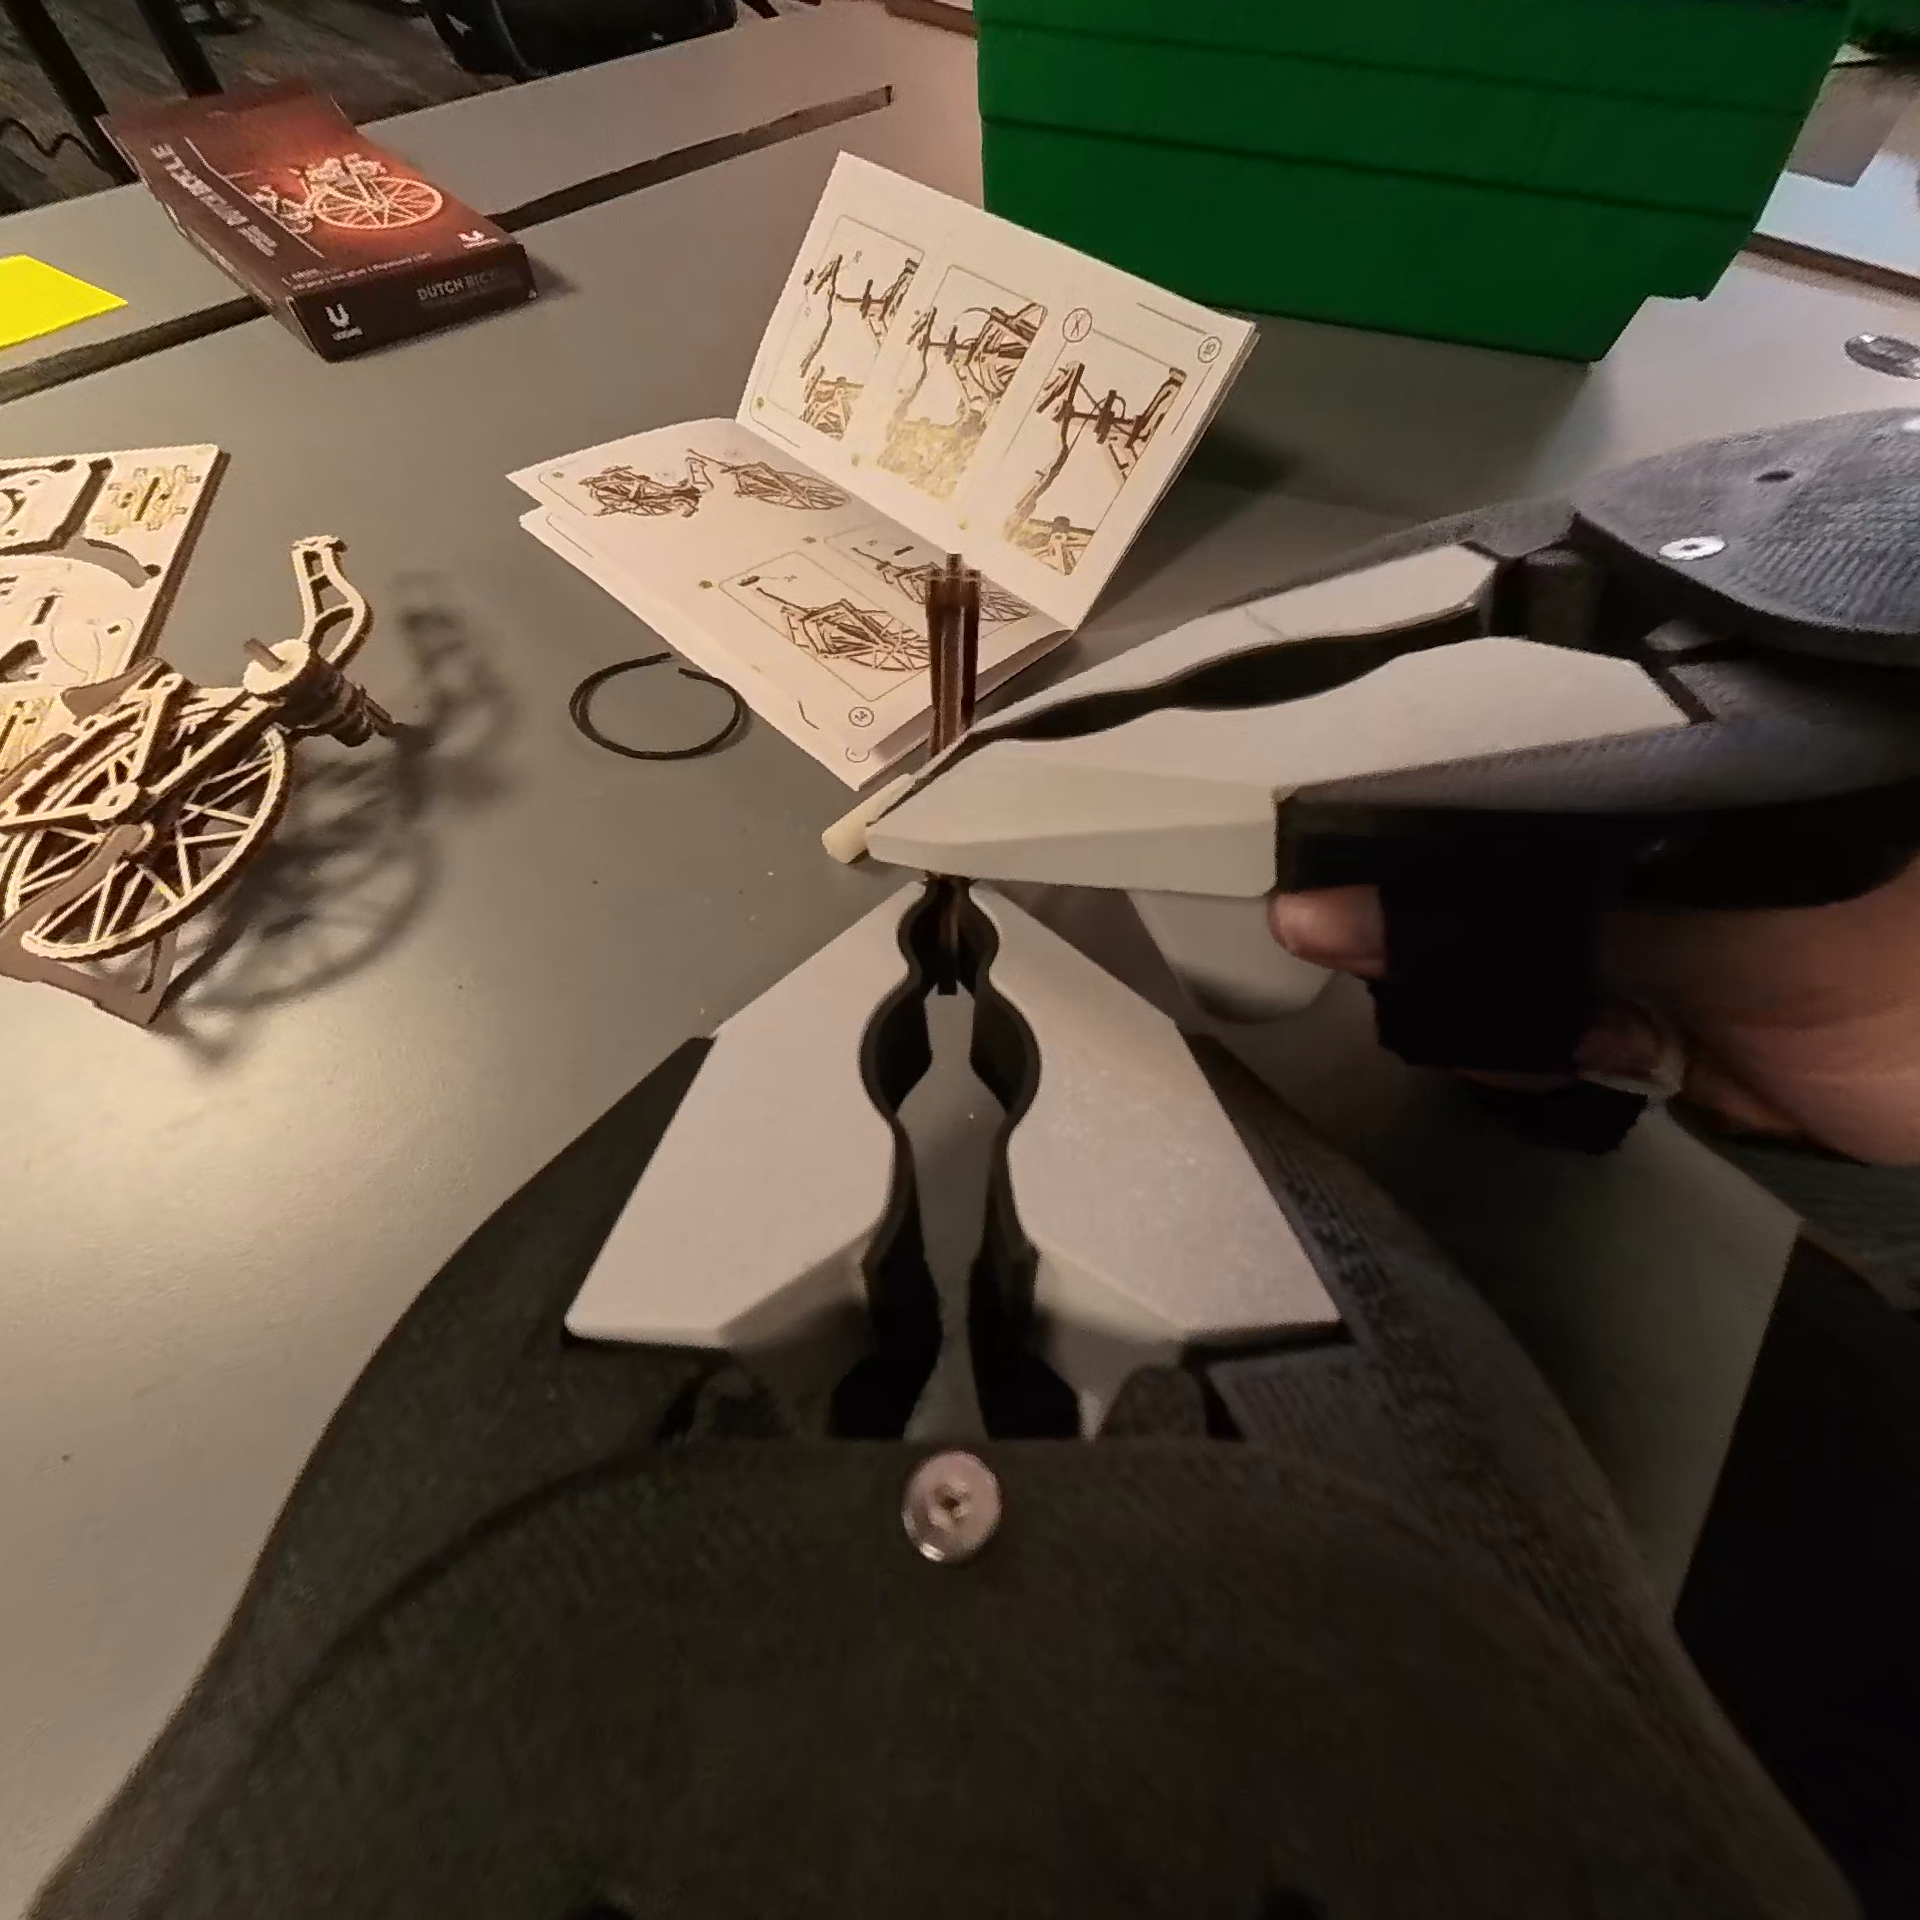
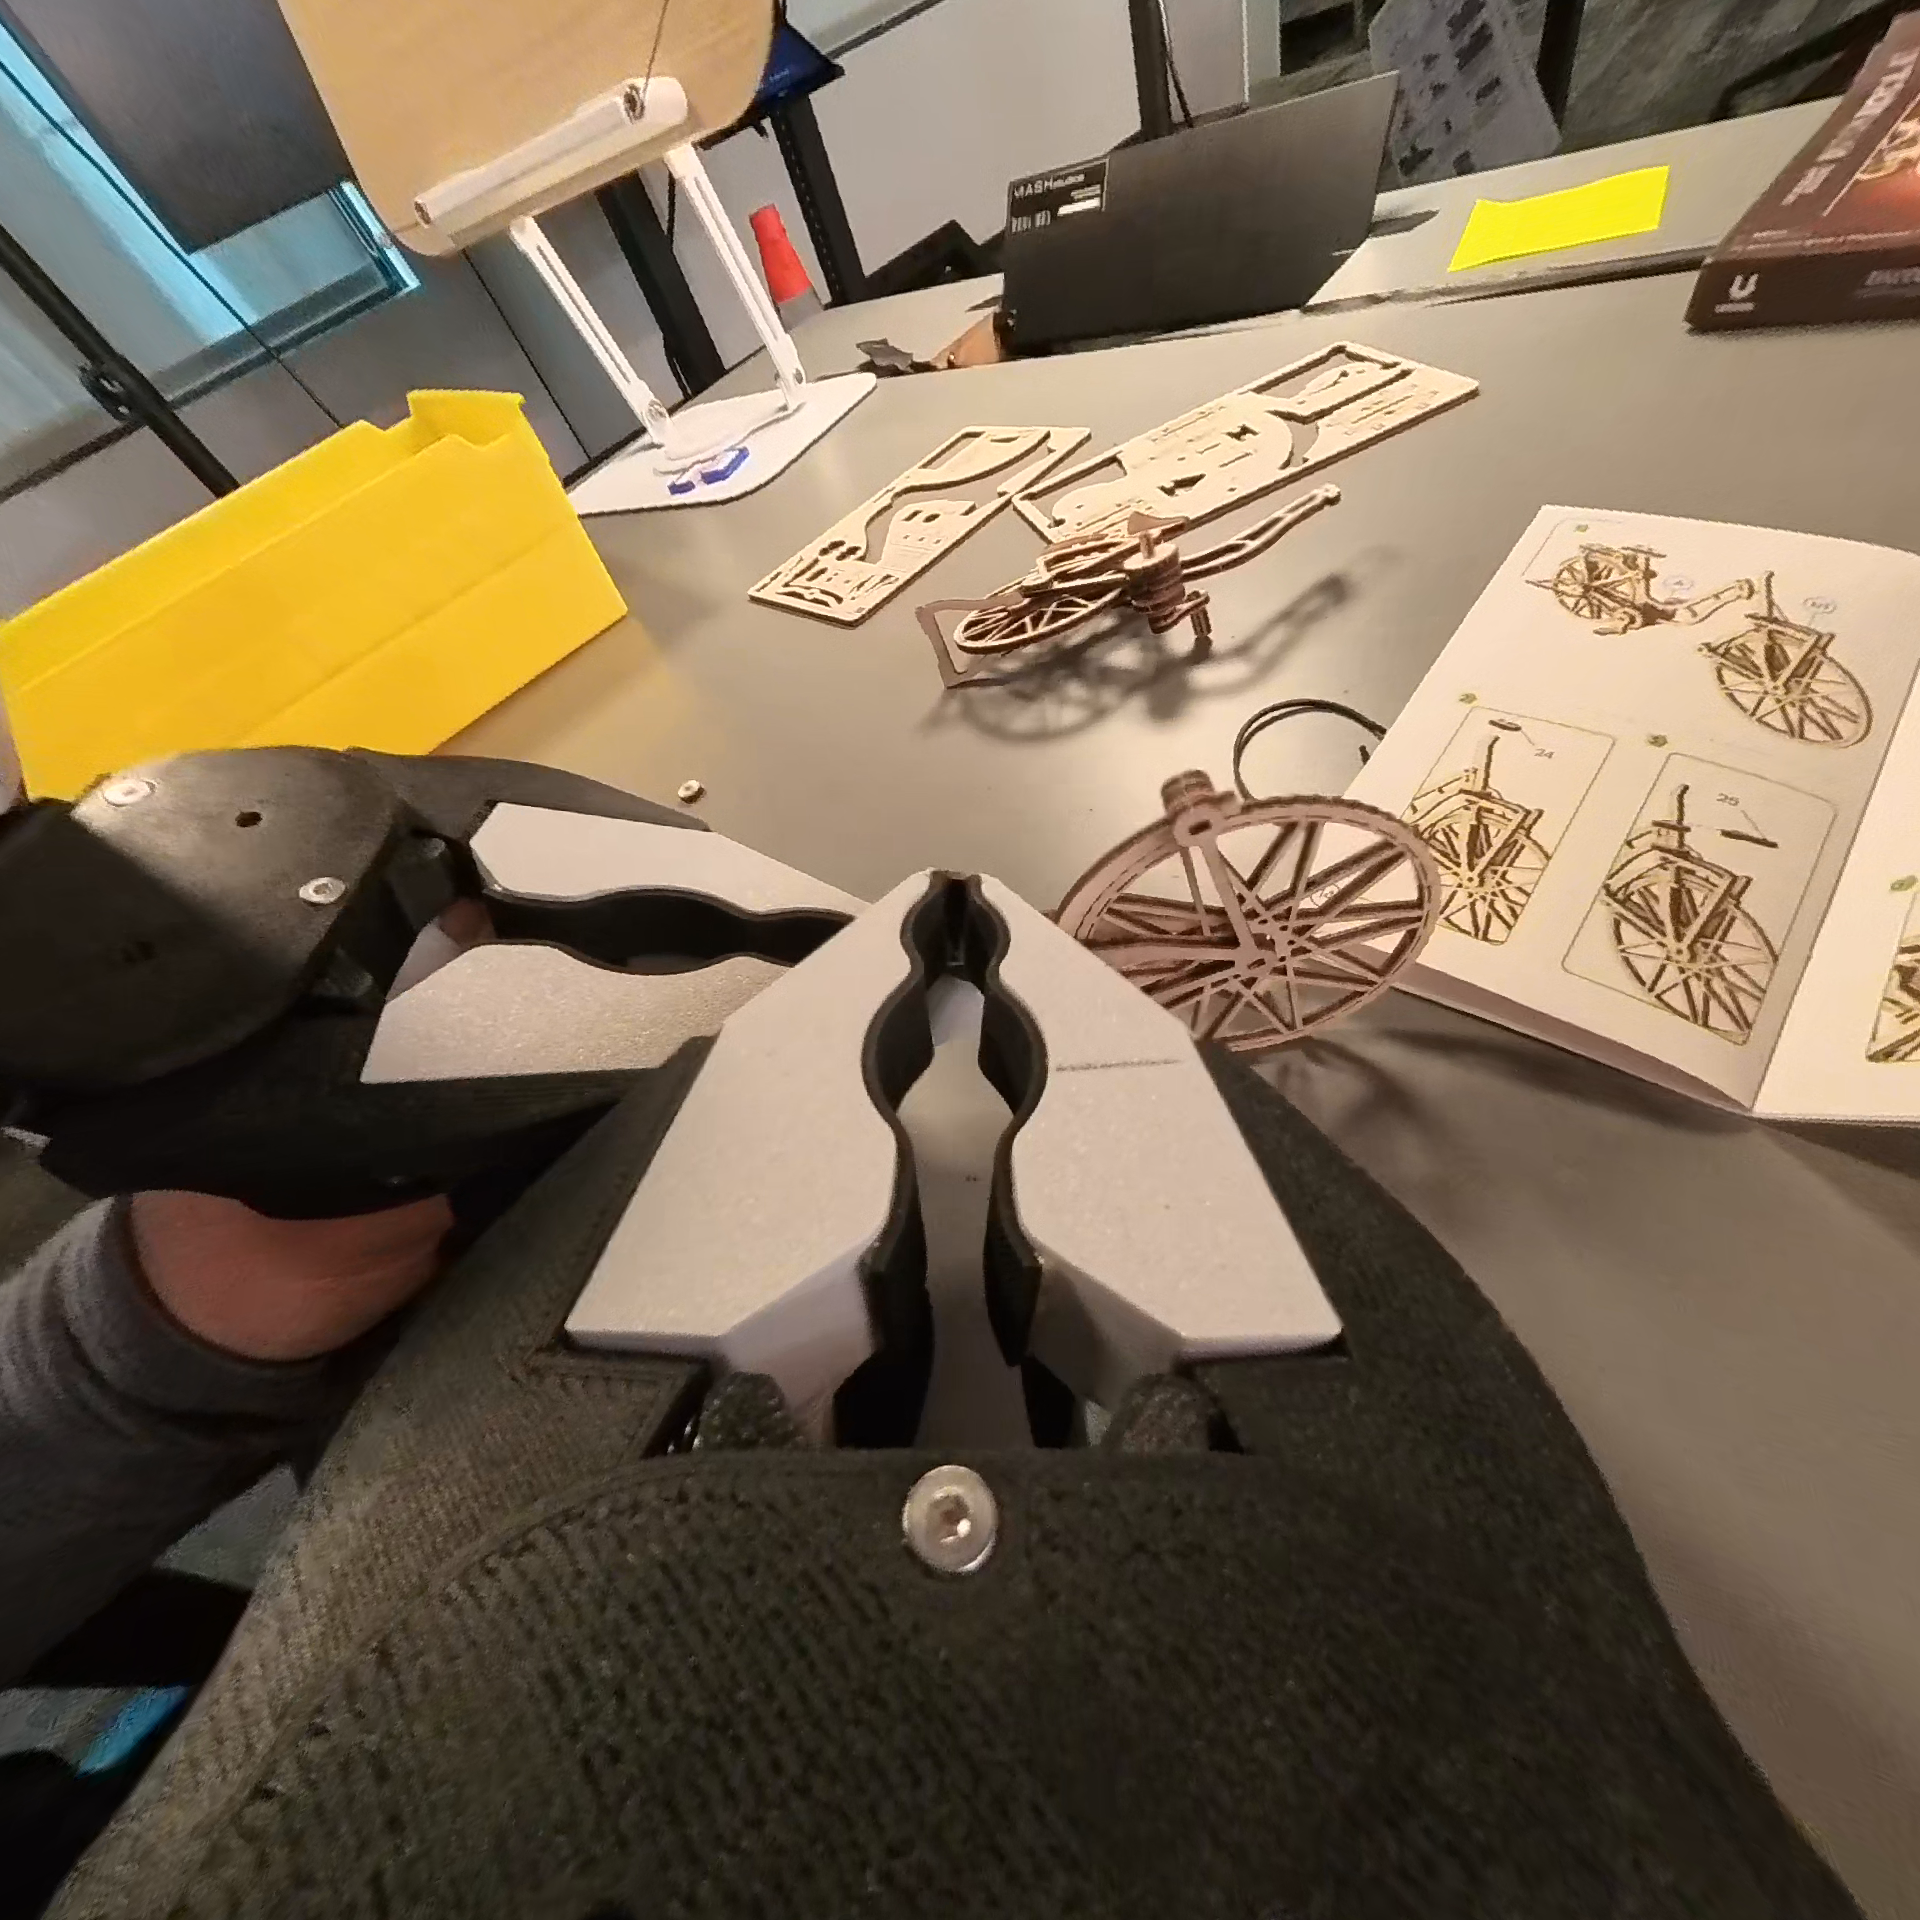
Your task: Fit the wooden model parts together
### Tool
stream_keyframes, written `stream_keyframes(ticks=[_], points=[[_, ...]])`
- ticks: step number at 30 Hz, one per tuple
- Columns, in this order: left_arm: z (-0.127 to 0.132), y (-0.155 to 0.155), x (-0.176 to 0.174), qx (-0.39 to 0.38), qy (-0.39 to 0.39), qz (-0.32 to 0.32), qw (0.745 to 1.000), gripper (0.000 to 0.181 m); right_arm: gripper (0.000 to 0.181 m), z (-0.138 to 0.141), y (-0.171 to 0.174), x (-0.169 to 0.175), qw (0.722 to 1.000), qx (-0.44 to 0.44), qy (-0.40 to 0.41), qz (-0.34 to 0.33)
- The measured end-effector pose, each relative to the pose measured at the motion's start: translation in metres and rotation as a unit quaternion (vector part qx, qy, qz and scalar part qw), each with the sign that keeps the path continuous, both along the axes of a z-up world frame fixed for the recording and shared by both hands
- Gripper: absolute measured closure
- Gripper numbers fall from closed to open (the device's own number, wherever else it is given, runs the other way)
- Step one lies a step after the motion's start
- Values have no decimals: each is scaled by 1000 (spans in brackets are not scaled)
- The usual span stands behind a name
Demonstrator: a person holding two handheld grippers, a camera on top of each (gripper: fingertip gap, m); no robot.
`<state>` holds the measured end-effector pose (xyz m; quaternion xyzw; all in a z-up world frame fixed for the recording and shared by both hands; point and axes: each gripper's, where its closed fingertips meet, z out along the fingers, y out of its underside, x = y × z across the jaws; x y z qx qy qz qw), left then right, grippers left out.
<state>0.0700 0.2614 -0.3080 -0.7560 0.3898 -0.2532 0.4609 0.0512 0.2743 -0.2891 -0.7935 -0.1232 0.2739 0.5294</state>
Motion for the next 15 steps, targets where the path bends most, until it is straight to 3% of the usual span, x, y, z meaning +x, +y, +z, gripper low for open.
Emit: stream_keyframes(ticks=[3, 7, 12, 15], points=[[0, 0, 0, 0, -2, -1, 1000, 181, 181, -1, 1, 1, 999, 20, -50, -5], [-1, 0, 0, -4, 1, 0, 1000, 181, 181, -2, 1, 0, 999, 9, -41, 1], [-1, -1, 2, 9, 9, -6, 1000, 181, 181, 0, -2, 3, 998, -26, 63, 12], [-1, -1, 2, 15, 13, -5, 1000, 181, 181, -2, -2, 3, 999, 15, -49, -5]])
